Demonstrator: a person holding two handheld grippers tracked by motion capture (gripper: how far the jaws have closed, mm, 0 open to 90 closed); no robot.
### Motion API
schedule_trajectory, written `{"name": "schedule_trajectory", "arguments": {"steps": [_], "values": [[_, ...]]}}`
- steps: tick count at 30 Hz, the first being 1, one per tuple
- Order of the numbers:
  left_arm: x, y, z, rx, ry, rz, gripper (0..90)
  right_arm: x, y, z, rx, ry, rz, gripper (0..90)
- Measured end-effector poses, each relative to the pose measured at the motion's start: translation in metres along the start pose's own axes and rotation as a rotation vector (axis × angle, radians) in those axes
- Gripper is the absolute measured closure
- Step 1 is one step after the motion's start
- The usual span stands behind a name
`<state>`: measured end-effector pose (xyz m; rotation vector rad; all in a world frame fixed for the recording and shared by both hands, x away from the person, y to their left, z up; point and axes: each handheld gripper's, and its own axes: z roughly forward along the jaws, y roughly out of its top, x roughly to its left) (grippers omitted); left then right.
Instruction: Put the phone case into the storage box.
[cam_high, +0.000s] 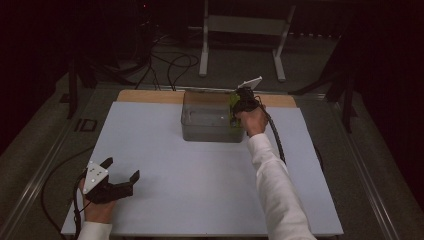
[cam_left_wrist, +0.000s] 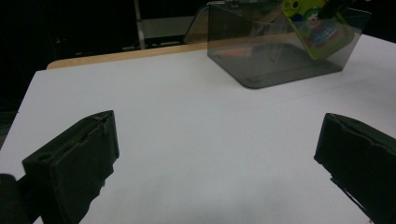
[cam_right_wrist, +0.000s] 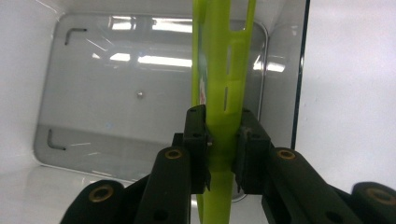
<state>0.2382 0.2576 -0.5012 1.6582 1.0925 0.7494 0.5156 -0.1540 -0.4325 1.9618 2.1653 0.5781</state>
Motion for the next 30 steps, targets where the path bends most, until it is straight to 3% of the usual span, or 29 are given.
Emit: {"name": "schedule_trajectory", "arguments": {"steps": [23, 30], "values": [[0.0001, -0.0001, -0.0007, -0.001, 0.002, -0.002, 0.0, 0.0004, 0.0014, 0.0103, -0.037, -0.030, 0.042, 75.9], [-0.0004, -0.0003, 0.0002, 0.002, 0.000, -0.001, 0.0, 0.0034, 0.0014, 0.0075, -0.002, -0.041, 0.029, 76.9]]}}
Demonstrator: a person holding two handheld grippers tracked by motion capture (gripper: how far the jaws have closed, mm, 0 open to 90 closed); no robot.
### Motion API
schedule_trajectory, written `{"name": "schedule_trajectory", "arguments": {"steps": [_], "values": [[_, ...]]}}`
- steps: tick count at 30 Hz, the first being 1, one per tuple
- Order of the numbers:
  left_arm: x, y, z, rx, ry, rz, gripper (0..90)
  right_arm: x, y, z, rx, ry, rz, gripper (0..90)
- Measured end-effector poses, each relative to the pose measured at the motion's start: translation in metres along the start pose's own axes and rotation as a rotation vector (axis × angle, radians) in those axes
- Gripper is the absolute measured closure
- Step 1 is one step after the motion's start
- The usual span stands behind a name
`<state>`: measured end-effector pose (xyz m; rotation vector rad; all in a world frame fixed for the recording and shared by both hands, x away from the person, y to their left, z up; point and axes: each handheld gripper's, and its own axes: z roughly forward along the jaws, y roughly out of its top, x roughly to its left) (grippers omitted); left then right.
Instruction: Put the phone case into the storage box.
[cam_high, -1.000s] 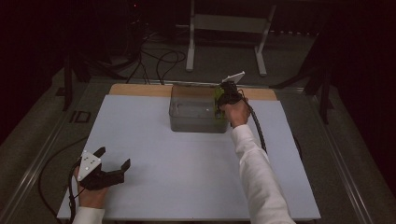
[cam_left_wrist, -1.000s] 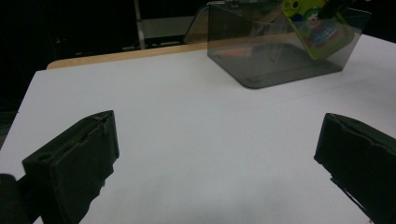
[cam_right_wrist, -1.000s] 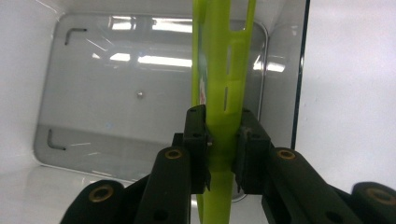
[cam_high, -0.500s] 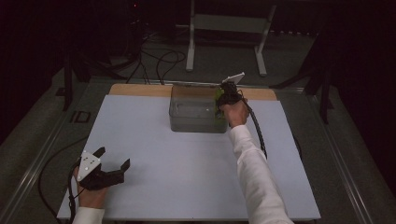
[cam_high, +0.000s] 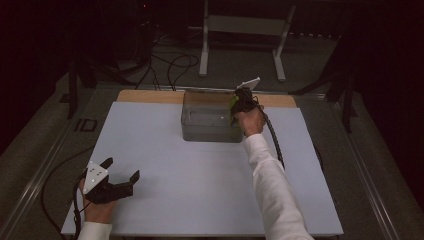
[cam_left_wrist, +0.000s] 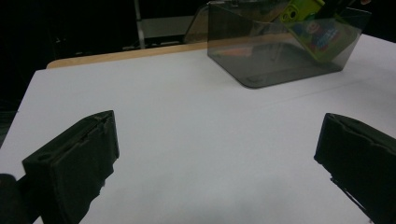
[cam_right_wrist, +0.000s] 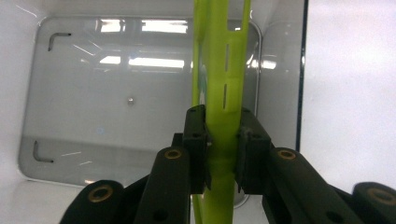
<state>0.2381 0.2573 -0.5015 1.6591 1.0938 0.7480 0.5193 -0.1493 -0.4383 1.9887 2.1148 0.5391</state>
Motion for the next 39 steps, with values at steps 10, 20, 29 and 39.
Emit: {"name": "schedule_trajectory", "arguments": {"steps": [10, 20, 29, 39], "values": [[0.000, 0.000, 0.000, -0.001, 0.000, -0.002, 0.0, -0.003, 0.000, 0.006, -0.003, -0.010, 0.025, 76.5], [0.001, 0.000, 0.000, -0.002, 0.001, -0.004, 0.0, 0.000, 0.000, 0.013, -0.012, -0.018, 0.039, 76.7], [0.001, 0.000, 0.000, -0.001, 0.000, -0.004, 0.0, 0.004, -0.001, 0.016, -0.022, -0.043, 0.040, 76.6], [0.000, 0.000, -0.001, -0.002, -0.001, -0.001, 0.0, 0.007, -0.002, 0.016, -0.030, -0.077, 0.018, 74.7]]}}
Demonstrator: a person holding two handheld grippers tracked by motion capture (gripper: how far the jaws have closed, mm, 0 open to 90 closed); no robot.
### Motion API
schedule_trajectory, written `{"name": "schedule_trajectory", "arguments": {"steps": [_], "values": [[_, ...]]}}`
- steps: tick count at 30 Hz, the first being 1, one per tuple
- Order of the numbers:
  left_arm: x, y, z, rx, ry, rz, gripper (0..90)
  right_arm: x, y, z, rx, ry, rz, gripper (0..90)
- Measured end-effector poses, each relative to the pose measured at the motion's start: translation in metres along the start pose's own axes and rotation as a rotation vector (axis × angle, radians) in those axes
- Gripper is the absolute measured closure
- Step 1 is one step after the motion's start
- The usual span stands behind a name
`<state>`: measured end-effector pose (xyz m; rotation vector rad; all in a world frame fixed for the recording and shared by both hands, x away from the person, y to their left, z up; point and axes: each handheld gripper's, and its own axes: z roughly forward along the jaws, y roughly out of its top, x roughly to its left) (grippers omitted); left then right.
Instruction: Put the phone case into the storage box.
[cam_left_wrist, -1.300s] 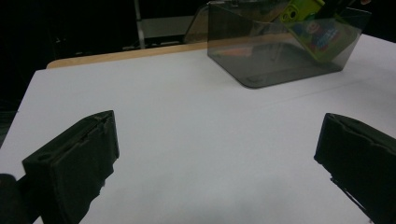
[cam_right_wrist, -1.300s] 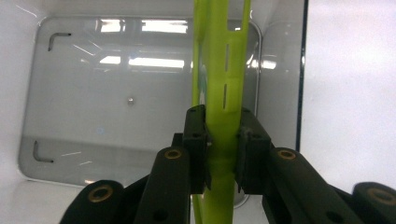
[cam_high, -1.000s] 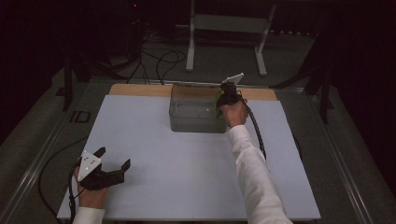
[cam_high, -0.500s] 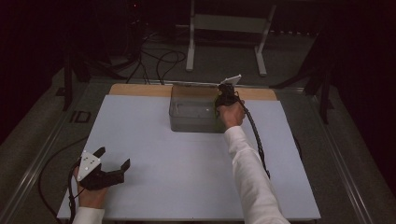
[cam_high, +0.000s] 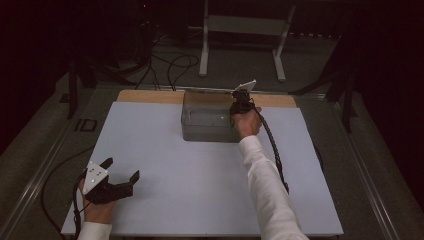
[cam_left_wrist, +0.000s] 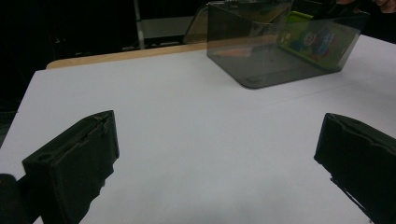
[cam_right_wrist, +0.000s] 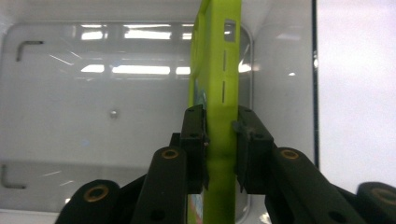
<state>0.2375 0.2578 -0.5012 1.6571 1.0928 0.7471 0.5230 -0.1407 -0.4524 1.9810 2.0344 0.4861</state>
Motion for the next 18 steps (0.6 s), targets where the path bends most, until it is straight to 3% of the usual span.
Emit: {"name": "schedule_trajectory", "arguments": {"steps": [8, 14, 18], "values": [[0.000, 0.000, 0.000, 0.001, -0.001, 0.001, 0.0, 0.004, -0.002, -0.006, -0.017, -0.072, -0.088, 71.6], [-0.001, 0.000, 0.001, 0.003, -0.002, 0.002, 0.0, 0.002, -0.001, -0.017, -0.046, -0.048, -0.115, 69.8], [-0.001, 0.000, 0.001, 0.003, -0.002, 0.004, 0.0, 0.001, -0.002, -0.027, -0.082, -0.033, -0.147, 64.0]]}}
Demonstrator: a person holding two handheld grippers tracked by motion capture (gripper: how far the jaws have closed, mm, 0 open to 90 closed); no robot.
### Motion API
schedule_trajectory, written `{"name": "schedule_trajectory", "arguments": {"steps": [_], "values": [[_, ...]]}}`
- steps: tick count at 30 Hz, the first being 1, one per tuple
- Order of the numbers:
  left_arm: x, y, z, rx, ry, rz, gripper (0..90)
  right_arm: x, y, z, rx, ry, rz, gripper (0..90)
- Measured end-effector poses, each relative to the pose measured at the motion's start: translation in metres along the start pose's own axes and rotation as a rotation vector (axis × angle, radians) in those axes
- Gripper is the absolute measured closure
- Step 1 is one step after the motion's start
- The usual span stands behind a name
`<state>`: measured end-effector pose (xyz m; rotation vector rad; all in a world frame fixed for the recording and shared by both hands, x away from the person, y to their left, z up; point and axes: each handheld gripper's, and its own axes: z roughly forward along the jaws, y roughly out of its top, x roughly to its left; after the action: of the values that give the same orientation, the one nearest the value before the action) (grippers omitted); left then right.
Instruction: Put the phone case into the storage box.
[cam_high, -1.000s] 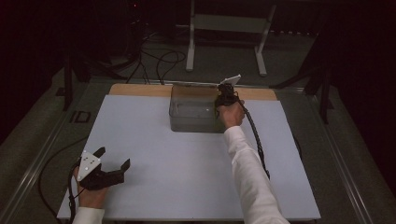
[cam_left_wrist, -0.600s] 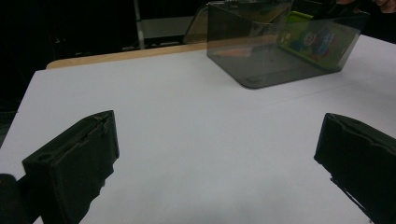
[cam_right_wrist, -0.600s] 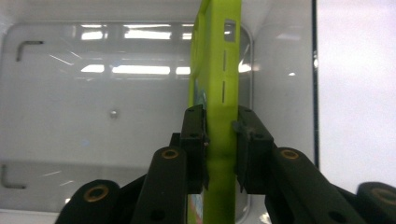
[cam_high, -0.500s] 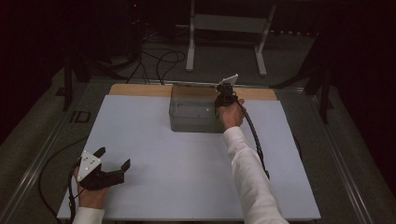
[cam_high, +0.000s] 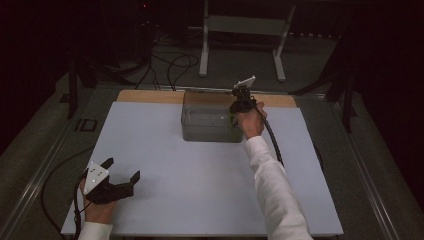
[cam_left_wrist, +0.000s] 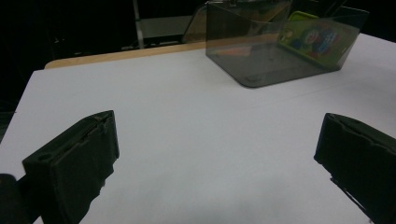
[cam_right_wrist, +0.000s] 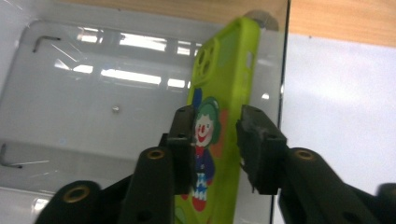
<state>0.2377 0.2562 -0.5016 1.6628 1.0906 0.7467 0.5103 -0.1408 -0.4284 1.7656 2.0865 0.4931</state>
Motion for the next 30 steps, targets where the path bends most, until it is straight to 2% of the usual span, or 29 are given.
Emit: {"name": "schedule_trajectory", "arguments": {"steps": [4, 5, 7, 9, 13, 19, 24, 28, 30], "values": [[0.000, 0.000, 0.000, 0.000, -0.002, 0.001, 0.0, -0.003, 0.000, -0.007, -0.022, 0.024, -0.013, 62.4], [0.000, 0.000, 0.000, 0.002, -0.002, 0.002, 0.0, -0.006, -0.001, -0.011, -0.036, 0.046, -0.034, 60.1], [-0.001, 0.000, 0.001, 0.001, -0.002, 0.003, 0.0, -0.007, -0.001, -0.015, -0.049, 0.047, -0.053, 58.5], [-0.001, 0.000, 0.001, 0.001, -0.001, 0.004, 0.0, -0.009, -0.002, -0.019, -0.076, 0.070, -0.068, 56.5], [-0.001, 0.000, 0.001, -0.001, 0.000, 0.002, 0.0, -0.007, -0.004, -0.031, -0.138, 0.063, -0.131, 44.7], [-0.001, 0.000, 0.001, 0.000, -0.005, 0.003, 0.0, -0.004, -0.008, -0.051, -0.241, 0.103, -0.154, 27.3], [-0.001, 0.000, 0.001, 0.002, -0.009, 0.003, 0.0, -0.001, -0.013, -0.062, -0.278, 0.138, -0.187, 15.7], [-0.001, 0.000, 0.001, 0.005, -0.010, 0.005, 0.0, 0.000, -0.021, -0.070, -0.321, 0.169, -0.203, 13.8], [-0.001, 0.000, 0.001, 0.006, -0.011, 0.005, 0.0, 0.000, -0.028, -0.073, -0.387, 0.175, -0.217, 13.5]]}}
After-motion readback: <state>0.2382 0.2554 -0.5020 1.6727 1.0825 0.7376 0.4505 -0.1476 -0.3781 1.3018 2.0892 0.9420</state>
